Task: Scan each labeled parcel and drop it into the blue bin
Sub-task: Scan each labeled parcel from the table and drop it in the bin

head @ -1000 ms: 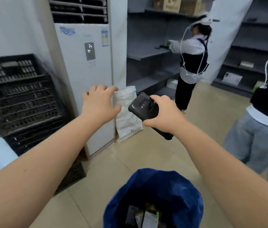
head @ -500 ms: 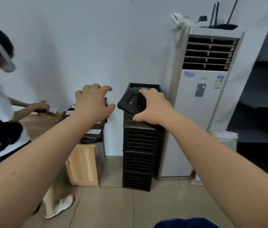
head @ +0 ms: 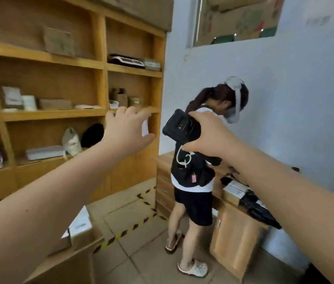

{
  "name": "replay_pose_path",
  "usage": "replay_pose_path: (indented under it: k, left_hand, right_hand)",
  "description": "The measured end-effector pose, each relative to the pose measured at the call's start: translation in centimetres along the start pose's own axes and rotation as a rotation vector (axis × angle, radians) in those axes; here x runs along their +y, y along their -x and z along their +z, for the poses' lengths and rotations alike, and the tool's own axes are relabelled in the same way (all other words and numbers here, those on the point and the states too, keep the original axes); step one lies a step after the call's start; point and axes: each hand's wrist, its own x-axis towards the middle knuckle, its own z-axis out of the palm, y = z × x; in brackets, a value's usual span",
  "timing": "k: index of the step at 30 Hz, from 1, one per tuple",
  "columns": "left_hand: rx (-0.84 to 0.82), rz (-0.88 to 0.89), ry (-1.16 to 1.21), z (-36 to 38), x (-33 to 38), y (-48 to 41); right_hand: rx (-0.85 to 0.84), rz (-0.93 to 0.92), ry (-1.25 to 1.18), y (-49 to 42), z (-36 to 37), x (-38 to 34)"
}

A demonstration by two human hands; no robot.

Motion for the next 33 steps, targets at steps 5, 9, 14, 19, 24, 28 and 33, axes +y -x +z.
replay_pose_path:
  k: [5, 9, 14, 19, 24, 28, 33]
  left_hand:
    - [0.012, -0.162, -0.18, -2.0, -16.8, 3.5]
    - [-0.01, -0.305, -0.289, -3.0, -28.1, 7.1]
    - [-0.087, -0.492, -0.363, -1.6, -38.1, 11.3]
    - [-0.198, -0.632, -0.378, 3.3, -44.3, 15.0]
    - [-0.348, -0.782, -0.39, 10.1, -48.9, 18.0]
    - [-0.447, -0.899, -0.409, 15.0, -51.9, 19.6]
    - [-0.524, -1.01, -0.398, 19.8, -54.3, 20.9]
  right_hand:
    - [-0.076, -0.18, -0.167, -7.9, 10.5, -11.9]
    - [-0.131, -0.278, -0.25, -12.6, 19.6, -20.3]
    - [-0.256, -0.322, -0.284, -15.6, 29.3, -28.2]
    - [-0.382, -0.339, -0.342, -16.6, 38.2, -32.1]
    - [-0.521, -0.357, -0.309, -17.5, 46.8, -33.0]
    - [-0.616, -0.392, -0.317, -18.7, 53.3, -32.4]
    - [-0.721, -0.402, -0.334, -20.9, 60.0, -32.9]
